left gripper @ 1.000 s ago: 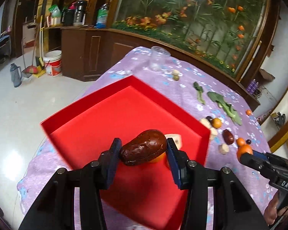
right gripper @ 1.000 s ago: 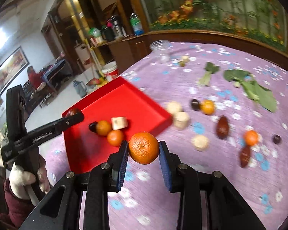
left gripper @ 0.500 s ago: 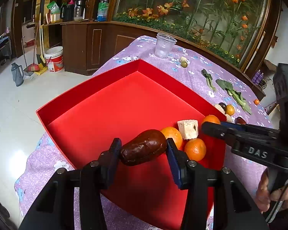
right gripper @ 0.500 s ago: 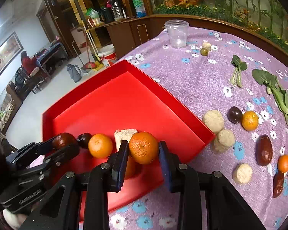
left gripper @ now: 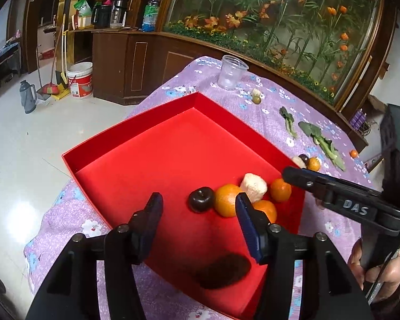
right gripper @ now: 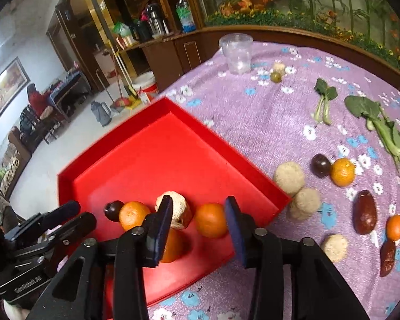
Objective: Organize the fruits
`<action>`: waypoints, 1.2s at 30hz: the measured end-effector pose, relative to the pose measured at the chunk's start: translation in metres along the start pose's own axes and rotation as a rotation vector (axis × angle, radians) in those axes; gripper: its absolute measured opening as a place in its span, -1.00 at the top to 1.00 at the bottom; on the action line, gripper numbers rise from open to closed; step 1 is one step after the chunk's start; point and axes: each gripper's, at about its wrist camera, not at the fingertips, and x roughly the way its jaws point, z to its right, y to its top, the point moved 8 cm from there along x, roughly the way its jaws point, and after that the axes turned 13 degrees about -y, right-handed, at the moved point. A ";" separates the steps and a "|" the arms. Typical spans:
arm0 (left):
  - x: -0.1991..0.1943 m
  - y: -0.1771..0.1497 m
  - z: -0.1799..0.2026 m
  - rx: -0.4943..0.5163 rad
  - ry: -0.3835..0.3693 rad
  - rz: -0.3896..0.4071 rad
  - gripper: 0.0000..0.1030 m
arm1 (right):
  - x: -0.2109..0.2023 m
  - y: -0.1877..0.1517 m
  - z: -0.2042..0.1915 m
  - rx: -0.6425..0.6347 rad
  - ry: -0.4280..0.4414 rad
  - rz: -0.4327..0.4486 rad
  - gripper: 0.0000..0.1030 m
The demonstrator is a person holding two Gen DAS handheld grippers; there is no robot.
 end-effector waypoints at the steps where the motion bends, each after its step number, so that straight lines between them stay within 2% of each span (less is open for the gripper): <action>1: -0.002 0.000 0.001 0.000 -0.003 0.002 -0.08 | -0.006 0.000 0.003 0.010 0.002 0.012 0.02; 7: -0.022 0.001 0.031 0.027 -0.048 0.029 -0.09 | -0.051 -0.013 0.035 0.082 -0.005 0.078 -0.04; 14: -0.081 0.009 0.100 0.122 -0.168 0.114 -0.09 | -0.133 -0.036 0.107 0.154 -0.109 0.174 -0.04; 17: -0.127 0.020 0.142 0.198 -0.232 0.169 -0.10 | -0.195 -0.039 0.139 0.156 -0.173 0.242 -0.04; 19: -0.162 0.029 0.173 0.268 -0.273 0.206 -0.22 | -0.242 -0.035 0.157 0.148 -0.221 0.297 -0.04; 22: -0.211 0.051 0.213 0.389 -0.284 0.284 -0.27 | -0.314 -0.022 0.181 0.138 -0.328 0.399 -0.04; 23: -0.225 0.057 0.223 0.414 -0.285 0.307 -0.27 | -0.348 -0.015 0.191 0.143 -0.370 0.446 -0.04; 26: -0.268 0.083 0.254 0.474 -0.330 0.350 -0.27 | -0.418 0.002 0.208 0.155 -0.442 0.513 -0.04; 29: -0.301 0.117 0.277 0.508 -0.316 0.373 -0.27 | -0.480 0.022 0.219 0.136 -0.573 0.562 -0.04; 31: -0.317 0.140 0.288 0.532 -0.277 0.393 -0.37 | -0.512 0.035 0.220 0.115 -0.633 0.589 -0.04; 32: -0.323 0.154 0.294 0.542 -0.250 0.399 -0.50 | -0.535 0.046 0.221 0.108 -0.672 0.611 -0.04; 33: -0.326 0.164 0.296 0.542 -0.234 0.403 -0.52 | -0.549 0.053 0.222 0.111 -0.698 0.624 -0.05; 35: -0.327 0.181 0.298 0.549 -0.182 0.419 -0.57 | -0.576 0.066 0.227 0.132 -0.730 0.652 -0.17; 36: -0.323 0.185 0.298 0.558 -0.164 0.420 -0.66 | -0.584 0.072 0.230 0.143 -0.738 0.663 -0.27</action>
